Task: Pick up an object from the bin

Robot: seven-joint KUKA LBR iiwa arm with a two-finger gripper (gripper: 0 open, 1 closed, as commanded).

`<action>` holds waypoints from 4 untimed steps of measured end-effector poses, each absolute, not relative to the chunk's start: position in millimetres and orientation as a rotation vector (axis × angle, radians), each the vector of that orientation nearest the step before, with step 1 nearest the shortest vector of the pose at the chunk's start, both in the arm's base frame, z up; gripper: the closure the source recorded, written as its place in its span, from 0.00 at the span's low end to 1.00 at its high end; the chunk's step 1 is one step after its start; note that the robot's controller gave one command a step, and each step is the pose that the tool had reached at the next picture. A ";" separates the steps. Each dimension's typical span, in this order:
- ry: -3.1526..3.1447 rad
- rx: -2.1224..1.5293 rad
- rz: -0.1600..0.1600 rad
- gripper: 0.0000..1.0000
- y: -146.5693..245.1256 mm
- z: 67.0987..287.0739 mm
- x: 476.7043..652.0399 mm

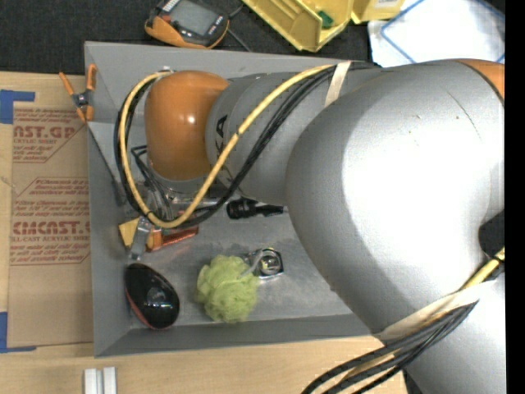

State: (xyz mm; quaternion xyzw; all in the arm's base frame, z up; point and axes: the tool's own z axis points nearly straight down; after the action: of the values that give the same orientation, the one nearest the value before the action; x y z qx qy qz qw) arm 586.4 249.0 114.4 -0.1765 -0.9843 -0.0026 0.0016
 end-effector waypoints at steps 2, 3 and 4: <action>-3.025 -0.854 -0.014 1.00 200.1 69.5 584.8; -3.025 -0.854 -0.014 1.00 200.1 69.4 584.8; -3.020 -0.852 -0.011 1.00 200.0 77.9 583.1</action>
Offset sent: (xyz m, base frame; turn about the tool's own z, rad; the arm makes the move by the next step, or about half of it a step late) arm -0.0010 -0.0498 -0.0444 0.1968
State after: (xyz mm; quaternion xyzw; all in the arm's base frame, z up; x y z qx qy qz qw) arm 583.1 200.0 77.9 -0.2714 -0.9624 -0.0034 0.0017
